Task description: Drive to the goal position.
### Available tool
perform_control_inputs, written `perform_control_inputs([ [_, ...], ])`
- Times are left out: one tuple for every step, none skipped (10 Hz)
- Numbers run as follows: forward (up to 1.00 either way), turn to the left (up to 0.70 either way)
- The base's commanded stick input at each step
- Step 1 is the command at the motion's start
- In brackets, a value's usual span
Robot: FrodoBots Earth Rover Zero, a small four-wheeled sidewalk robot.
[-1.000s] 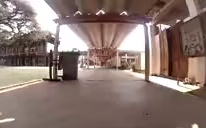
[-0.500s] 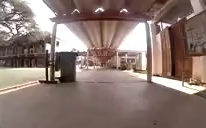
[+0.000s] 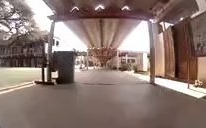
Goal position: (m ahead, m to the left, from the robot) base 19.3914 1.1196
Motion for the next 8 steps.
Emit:
perform_control_inputs([
  [0.5,0.0],
  [0.5,0.0],
  [0.5,0.0],
  [0.5,0.0],
  [0.5,0.0],
  [0.5,0.0],
  [0.5,0.0],
  [0.5,0.0],
])
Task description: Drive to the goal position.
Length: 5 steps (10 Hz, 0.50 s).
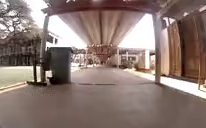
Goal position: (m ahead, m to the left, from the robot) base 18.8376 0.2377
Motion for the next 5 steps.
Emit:
perform_control_inputs([
  [0.5,0.0],
  [0.5,0.0],
  [0.5,0.0],
  [0.5,0.0],
  [0.5,0.0],
])
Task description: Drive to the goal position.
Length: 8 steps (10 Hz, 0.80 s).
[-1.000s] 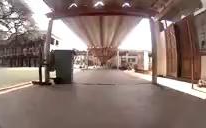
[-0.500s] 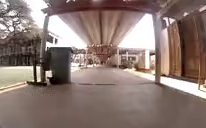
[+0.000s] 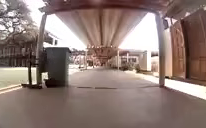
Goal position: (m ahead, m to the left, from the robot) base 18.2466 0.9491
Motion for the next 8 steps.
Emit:
perform_control_inputs([
  [0.5,0.0],
  [0.5,0.0],
  [0.5,0.0],
  [0.5,0.0],
  [0.5,0.0],
  [0.5,0.0],
  [0.5,0.0],
  [0.5,0.0],
])
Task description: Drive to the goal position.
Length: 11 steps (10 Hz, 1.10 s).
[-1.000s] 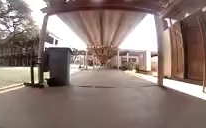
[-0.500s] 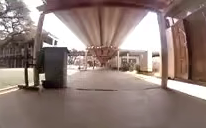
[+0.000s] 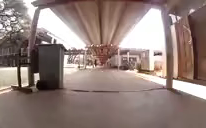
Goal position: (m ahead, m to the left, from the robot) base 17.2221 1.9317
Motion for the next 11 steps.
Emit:
perform_control_inputs([
  [0.5,0.0],
  [0.5,0.0],
  [0.5,0.0],
  [0.5,0.0],
  [0.5,0.0],
  [0.5,0.0],
  [0.5,0.0],
  [0.5,0.0],
  [0.5,0.0],
  [0.5,0.0],
  [0.5,0.0],
])
